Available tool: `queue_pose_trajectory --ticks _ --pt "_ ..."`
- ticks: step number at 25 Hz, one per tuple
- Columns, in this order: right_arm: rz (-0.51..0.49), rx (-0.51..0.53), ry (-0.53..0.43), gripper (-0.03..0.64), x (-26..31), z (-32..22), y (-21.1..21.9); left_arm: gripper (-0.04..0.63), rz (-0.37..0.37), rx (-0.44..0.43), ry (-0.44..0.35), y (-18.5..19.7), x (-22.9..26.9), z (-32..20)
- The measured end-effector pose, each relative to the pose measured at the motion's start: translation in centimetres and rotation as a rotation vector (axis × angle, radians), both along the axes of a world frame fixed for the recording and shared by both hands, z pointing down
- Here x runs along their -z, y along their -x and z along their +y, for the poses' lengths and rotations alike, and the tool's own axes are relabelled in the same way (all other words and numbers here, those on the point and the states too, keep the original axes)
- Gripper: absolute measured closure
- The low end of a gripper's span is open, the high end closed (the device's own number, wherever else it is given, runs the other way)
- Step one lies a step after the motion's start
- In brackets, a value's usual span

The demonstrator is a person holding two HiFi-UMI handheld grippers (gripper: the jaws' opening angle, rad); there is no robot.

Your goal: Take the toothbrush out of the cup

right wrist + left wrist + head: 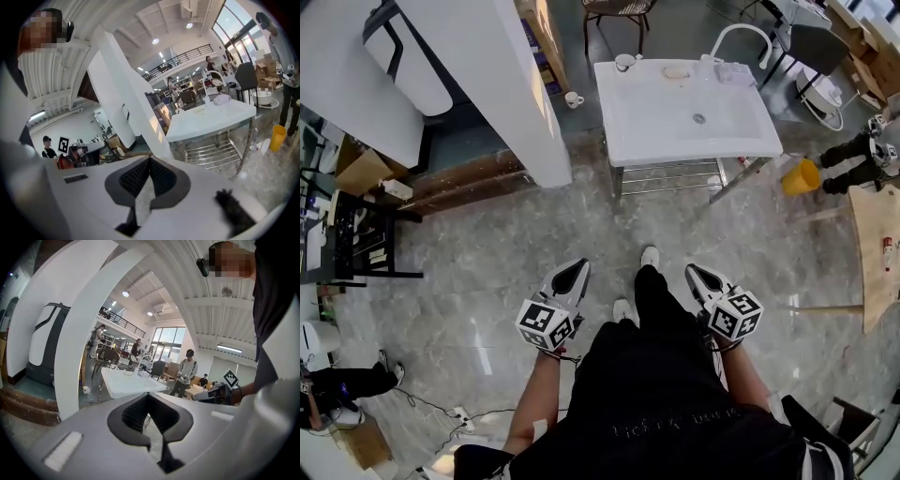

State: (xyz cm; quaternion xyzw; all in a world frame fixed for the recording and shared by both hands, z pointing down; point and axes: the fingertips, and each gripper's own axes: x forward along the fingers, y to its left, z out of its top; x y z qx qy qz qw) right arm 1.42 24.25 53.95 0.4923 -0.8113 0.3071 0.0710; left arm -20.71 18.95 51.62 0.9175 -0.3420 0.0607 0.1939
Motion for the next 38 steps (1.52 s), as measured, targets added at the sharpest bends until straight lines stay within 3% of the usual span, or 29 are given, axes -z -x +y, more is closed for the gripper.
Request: queue_pose_trajectory --ticks 7,16,25,31,38 --pt "-0.016 0.031 -0.011 0.604 0.0 -4.8 -0.2 0.588 -0.011 0.031 -0.007 -0.1 0.5 -4.0" --pt "-0.035 0.069 0.013 0.604 -0.7 -10.9 -1.8 0.588 -0.023 0.036 0.029 -2.8 -0.2 -9.3" --pt "-0.073 0.096 0.019 0.604 -0.9 -18.6 -5.6 0.588 -0.04 0.042 0.033 -7.5 0.8 -16.9" --pt "-0.078 0.108 -0.006 0.604 -0.7 -23.3 -8.9 0.588 -0.01 0.06 0.018 -11.0 2.3 -20.9" --pt "-0.083 0.089 -0.005 0.604 -0.9 -25.5 -11.0 0.588 -0.024 0.084 0.017 -11.9 2.3 -23.2"
